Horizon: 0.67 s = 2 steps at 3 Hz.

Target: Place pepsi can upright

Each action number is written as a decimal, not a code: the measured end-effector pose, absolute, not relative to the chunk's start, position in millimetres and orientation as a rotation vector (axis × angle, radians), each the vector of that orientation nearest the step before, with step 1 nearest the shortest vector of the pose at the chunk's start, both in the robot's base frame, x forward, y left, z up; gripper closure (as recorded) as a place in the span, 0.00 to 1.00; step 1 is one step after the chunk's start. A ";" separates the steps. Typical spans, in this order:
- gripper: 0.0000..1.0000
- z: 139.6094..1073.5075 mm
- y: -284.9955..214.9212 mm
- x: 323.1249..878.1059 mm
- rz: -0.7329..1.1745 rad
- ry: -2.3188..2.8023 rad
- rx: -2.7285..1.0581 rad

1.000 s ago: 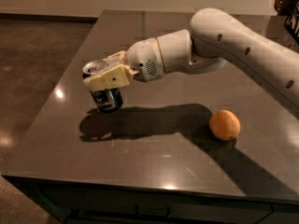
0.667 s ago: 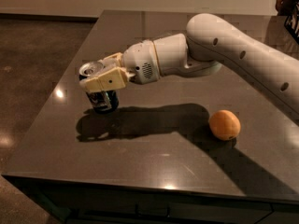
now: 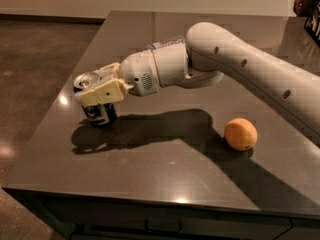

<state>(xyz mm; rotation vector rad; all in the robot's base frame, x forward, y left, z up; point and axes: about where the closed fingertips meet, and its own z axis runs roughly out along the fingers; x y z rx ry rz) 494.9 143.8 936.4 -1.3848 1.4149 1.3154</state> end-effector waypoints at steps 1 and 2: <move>0.86 929.5 151.0 490.9 1.344 1.403 -1.397; 0.63 921.6 156.1 488.5 1.379 1.394 -1.396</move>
Offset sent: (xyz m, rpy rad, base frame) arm -0.0058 0.0138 -0.0266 0.0372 0.0548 0.0568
